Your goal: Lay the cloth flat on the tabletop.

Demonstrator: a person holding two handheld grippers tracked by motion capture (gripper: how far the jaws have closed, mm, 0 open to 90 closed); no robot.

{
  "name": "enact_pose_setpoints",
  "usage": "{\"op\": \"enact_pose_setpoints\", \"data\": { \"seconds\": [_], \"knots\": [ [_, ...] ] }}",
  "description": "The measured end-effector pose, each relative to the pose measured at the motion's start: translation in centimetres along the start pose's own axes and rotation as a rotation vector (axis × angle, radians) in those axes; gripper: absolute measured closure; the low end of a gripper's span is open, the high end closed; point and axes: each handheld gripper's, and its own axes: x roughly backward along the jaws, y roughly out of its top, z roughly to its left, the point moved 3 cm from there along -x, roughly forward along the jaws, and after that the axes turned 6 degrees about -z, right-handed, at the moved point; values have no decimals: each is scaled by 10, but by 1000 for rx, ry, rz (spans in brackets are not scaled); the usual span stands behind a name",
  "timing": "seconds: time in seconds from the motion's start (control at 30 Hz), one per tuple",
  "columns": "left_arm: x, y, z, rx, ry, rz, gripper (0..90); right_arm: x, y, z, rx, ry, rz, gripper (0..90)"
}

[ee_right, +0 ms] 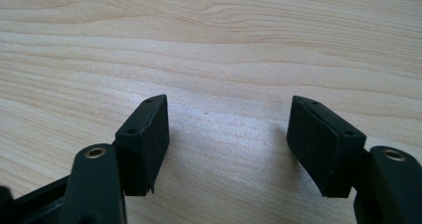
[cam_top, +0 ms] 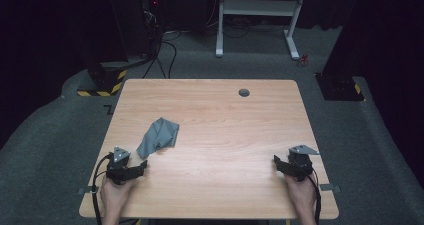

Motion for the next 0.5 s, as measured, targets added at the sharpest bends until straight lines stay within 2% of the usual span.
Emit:
{"op": "enact_pose_setpoints", "data": {
  "seconds": [0.5],
  "knots": [
    [-3,2,0,-7,-4,6,178,0,0,0,5,0,2,324]
  ]
}}
